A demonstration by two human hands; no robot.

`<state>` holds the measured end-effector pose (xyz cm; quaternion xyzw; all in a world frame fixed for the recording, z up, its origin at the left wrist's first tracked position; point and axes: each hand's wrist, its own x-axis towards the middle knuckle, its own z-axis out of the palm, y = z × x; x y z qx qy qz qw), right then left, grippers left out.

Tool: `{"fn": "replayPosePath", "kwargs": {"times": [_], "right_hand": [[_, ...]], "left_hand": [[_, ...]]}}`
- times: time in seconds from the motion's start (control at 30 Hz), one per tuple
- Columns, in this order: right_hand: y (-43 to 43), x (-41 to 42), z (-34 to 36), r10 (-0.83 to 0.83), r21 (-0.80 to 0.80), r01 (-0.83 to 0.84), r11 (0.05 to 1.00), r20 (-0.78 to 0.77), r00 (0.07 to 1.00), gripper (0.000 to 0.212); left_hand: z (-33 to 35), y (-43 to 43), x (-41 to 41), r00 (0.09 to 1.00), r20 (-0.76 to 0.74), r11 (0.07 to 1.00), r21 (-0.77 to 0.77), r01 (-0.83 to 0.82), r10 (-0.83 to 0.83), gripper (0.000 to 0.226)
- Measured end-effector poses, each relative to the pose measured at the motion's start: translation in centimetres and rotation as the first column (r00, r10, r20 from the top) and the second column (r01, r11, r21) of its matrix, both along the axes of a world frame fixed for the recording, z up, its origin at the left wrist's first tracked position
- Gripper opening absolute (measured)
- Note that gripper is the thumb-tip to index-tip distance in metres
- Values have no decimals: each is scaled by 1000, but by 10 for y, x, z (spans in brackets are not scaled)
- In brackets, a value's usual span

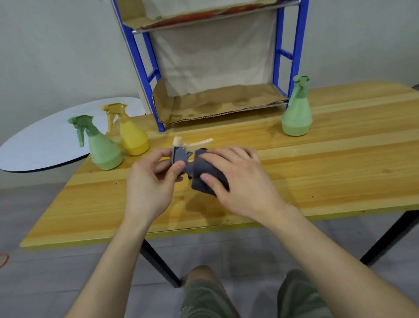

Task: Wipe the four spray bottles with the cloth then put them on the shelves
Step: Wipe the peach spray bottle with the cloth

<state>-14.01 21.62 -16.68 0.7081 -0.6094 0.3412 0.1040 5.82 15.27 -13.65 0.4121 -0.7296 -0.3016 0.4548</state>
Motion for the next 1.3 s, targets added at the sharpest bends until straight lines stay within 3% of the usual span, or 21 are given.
{"fn": "replayPosePath", "kwargs": {"times": [0.07, 0.17, 0.23, 0.3, 0.37, 0.47, 0.53, 0.57, 0.63, 0.73, 0.83, 0.9, 0.97, 1.07, 1.2, 1.3], "right_hand": [[-5, -8, -3, 42, 36, -44, 998, 59, 997, 38], [-7, -39, -5, -23, 126, -16, 992, 305, 952, 35], [-6, -40, 4, -85, 181, 44, 982, 221, 972, 37], [-8, -24, 11, -12, 130, 9, 991, 23, 1000, 39], [-10, -14, 11, 69, 94, -69, 993, -1, 998, 40], [-12, -35, -7, 6, 104, -32, 994, 241, 971, 35], [-7, -57, -13, -138, 236, 40, 971, 416, 899, 29], [-4, -61, -13, -194, 284, 75, 956, 421, 886, 28], [-2, -55, -4, -173, 206, 120, 971, 267, 948, 30], [2, -17, 8, -17, 17, 17, 1000, -13, 1000, 45], [5, -16, -12, -57, -47, 62, 997, 93, 994, 51], [15, -34, -32, -92, -5, 96, 995, 266, 960, 52], [23, -48, -40, -134, 52, 123, 991, 322, 937, 49], [19, -46, -26, -176, 7, 181, 984, 272, 946, 44], [1, -24, -12, -110, -75, 112, 991, 37, 993, 61], [12, -33, -30, -65, -41, 73, 997, 173, 983, 65]], "left_hand": [[1, -1, 2, 1000, -3, 1000, 9, 7, -7, 14], [2, -4, 0, 999, 48, 1000, -13, -26, 26, 18], [5, -5, -5, 997, 69, 999, -38, -33, 35, 21], [8, -8, -9, 996, 87, 998, -66, -13, 19, 21], [10, -11, -11, 994, 111, 997, -73, 7, 1, 22], [11, -13, -9, 991, 131, 998, -57, -16, 23, 23], [11, -13, -10, 990, 136, 997, -61, -39, 47, 22], [11, -12, -12, 990, 131, 997, -60, -47, 55, 22], [13, -11, -21, 991, 118, 997, -54, -50, 56, 23], [17, -8, -30, 987, 153, 995, -91, -36, 49, 24], [18, -6, -33, 990, 141, 999, -43, -16, 22, 18], [19, -8, -33, 988, 147, 998, -36, -52, 57, 16], [22, -10, -36, 978, 180, 994, -61, -94, 104, 15], [28, -11, -46, 968, 216, 991, -85, -108, 124, 19], [34, -15, -58, 950, 288, 991, -80, -105, 124, 21], [36, -19, -58, 953, 289, 995, 8, -100, 93, 30]]}}
